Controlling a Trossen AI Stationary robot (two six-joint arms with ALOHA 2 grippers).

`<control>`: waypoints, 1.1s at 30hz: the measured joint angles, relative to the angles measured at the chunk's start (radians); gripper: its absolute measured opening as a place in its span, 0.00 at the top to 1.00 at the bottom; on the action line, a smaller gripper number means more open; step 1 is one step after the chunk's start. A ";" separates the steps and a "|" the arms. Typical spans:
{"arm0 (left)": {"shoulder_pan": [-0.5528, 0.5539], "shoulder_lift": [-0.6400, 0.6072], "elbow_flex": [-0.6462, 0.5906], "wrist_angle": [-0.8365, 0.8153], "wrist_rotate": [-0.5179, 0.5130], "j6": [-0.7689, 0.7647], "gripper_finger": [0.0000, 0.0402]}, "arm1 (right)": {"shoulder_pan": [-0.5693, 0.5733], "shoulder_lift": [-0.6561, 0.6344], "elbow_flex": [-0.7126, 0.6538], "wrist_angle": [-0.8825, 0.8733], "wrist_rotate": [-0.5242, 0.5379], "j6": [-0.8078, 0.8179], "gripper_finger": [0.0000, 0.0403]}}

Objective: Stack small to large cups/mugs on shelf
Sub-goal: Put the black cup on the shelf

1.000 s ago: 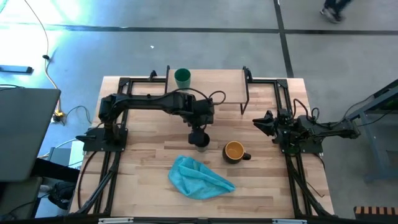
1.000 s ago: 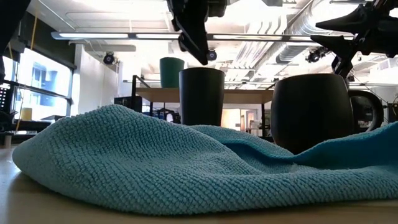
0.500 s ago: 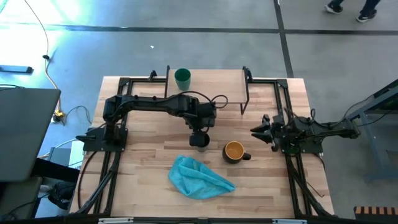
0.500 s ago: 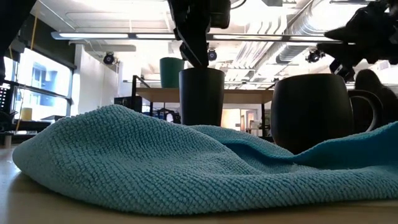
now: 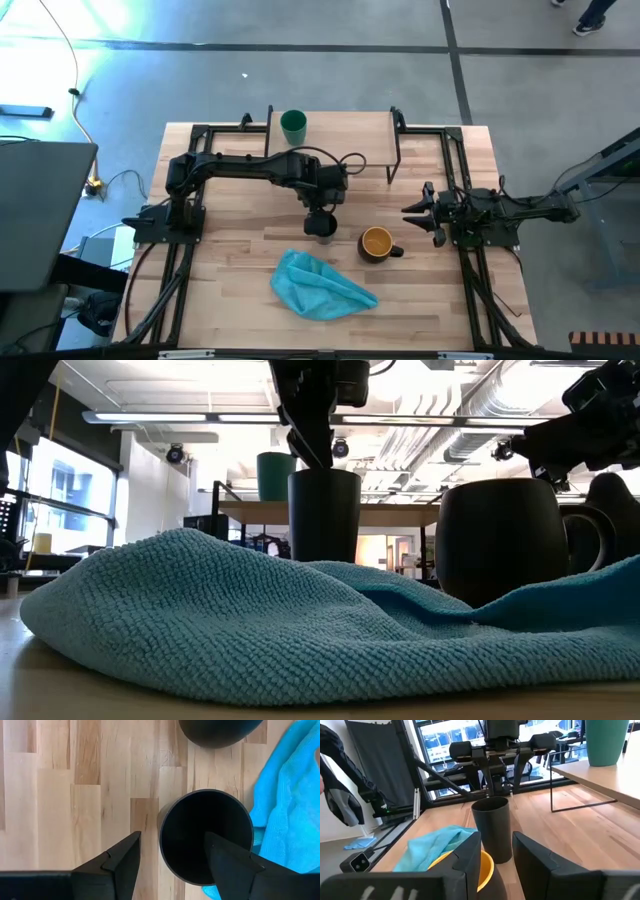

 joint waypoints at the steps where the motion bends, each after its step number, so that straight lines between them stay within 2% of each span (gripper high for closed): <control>1: 0.000 0.000 0.000 -0.003 -0.005 -0.001 0.49 | 0.000 0.000 0.000 -0.001 0.003 0.000 0.74; 26: 0.000 0.031 0.001 -0.011 -0.007 -0.017 0.49 | 0.000 0.000 0.000 0.003 0.023 0.028 0.74; 29: 0.000 0.039 0.001 -0.012 -0.005 -0.017 0.52 | 0.000 0.000 0.000 0.003 0.023 0.034 0.74; 33: 0.000 0.063 0.001 -0.013 0.015 -0.014 0.61 | 0.000 0.000 0.000 0.003 0.023 0.035 0.74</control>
